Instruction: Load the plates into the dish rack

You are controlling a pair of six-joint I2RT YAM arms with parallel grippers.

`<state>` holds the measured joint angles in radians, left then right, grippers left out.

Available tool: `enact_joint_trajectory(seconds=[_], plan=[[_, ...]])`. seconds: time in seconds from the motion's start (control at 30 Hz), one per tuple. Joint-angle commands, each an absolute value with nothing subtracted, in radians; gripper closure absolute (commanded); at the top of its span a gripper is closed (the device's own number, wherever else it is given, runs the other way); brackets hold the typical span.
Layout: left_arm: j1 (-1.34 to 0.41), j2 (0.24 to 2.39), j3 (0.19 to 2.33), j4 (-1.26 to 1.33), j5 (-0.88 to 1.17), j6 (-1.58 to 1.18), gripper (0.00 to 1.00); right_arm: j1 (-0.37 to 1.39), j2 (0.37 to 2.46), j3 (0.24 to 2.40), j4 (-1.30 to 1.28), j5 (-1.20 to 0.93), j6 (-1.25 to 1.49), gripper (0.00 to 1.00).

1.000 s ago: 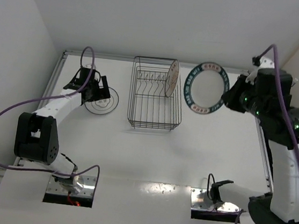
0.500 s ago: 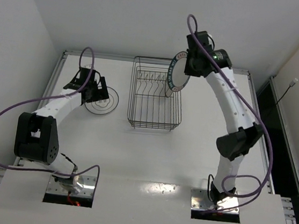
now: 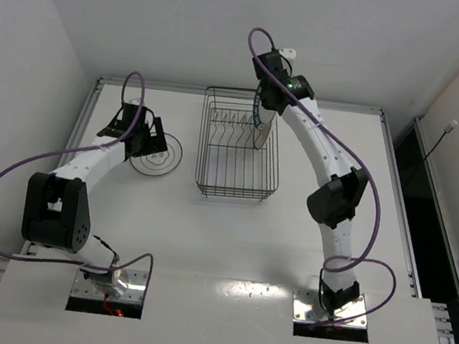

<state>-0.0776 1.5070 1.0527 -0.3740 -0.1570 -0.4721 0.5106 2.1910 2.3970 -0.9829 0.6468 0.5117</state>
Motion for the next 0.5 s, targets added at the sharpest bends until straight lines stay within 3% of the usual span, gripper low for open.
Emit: enact_joint_trajectory(seconds=[0.0, 0.47], plan=[[-0.069, 1.509, 1.092, -0.376, -0.160, -0.468, 0.00, 0.514, 2.218, 2.433, -0.901, 0.750, 0.470, 1.00], [-0.069, 1.528, 1.111, -0.385, -0.160, -0.468, 0.00, 0.603, 2.332, 2.422, -0.841, 0.882, 0.362, 1.00]])
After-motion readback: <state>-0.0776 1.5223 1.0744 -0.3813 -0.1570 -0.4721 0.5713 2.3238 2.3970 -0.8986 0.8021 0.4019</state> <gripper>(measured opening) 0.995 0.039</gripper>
